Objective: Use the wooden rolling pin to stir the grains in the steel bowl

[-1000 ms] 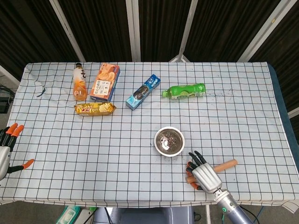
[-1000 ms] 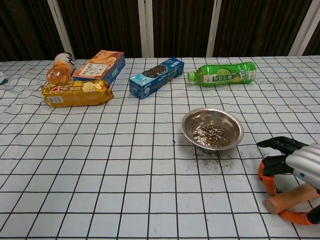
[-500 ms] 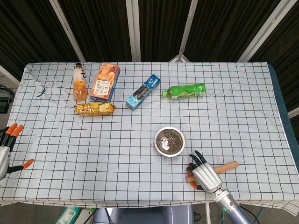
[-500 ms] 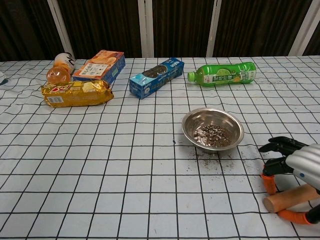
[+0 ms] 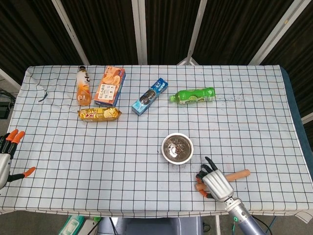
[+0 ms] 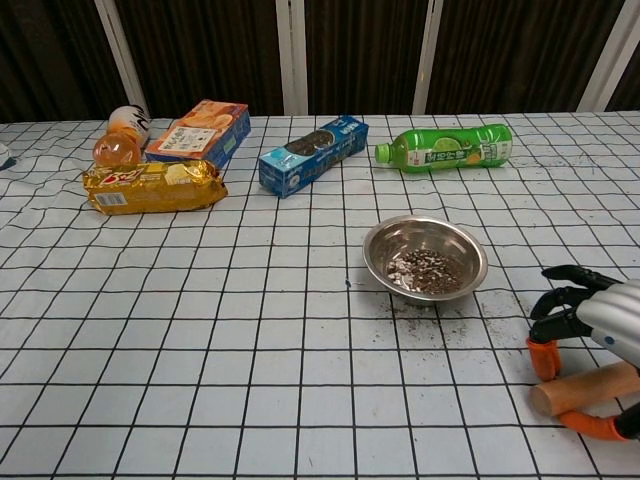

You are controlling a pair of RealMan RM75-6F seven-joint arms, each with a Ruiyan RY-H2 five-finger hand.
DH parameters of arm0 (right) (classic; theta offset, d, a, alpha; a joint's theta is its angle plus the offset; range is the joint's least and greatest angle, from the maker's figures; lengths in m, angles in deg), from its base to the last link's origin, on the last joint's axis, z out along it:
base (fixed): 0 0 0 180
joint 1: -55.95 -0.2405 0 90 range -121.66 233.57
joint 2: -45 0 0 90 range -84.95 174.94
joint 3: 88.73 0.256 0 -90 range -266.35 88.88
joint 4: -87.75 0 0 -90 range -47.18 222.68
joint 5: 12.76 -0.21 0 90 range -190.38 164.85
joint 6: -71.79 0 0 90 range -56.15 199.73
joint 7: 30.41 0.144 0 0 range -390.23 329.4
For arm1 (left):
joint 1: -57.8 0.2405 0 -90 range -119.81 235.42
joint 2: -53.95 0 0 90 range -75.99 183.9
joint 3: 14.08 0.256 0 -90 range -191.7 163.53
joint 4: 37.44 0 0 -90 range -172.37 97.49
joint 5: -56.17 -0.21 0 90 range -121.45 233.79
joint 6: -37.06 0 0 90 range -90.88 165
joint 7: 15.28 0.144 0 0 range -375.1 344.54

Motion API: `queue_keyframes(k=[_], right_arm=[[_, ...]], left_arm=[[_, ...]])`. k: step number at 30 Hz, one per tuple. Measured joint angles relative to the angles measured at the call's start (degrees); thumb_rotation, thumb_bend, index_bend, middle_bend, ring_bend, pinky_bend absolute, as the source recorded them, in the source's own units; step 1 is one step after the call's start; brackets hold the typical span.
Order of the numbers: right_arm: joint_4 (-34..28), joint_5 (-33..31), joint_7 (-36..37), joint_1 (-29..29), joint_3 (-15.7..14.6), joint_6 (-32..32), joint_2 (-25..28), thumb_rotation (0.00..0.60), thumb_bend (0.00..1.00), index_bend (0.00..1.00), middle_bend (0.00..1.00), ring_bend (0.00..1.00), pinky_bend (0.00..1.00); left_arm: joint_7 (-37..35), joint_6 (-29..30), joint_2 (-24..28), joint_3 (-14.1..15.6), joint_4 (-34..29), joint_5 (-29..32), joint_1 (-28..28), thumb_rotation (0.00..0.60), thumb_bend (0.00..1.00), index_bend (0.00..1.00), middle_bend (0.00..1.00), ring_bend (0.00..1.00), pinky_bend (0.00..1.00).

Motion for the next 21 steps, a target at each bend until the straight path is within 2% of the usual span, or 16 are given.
queue_keyframes(k=[21], right_arm=[[-1.26,-0.57,-0.29,-0.14,0.19,0.46,0.52,0.600,0.48,0.79,0.63,0.34,0.00]], left_arm=[[-0.04,0.07,-0.03,0.01,0.03,-0.08,0.02,0.600,0.02,0.00,0.00,0.00,0.00]])
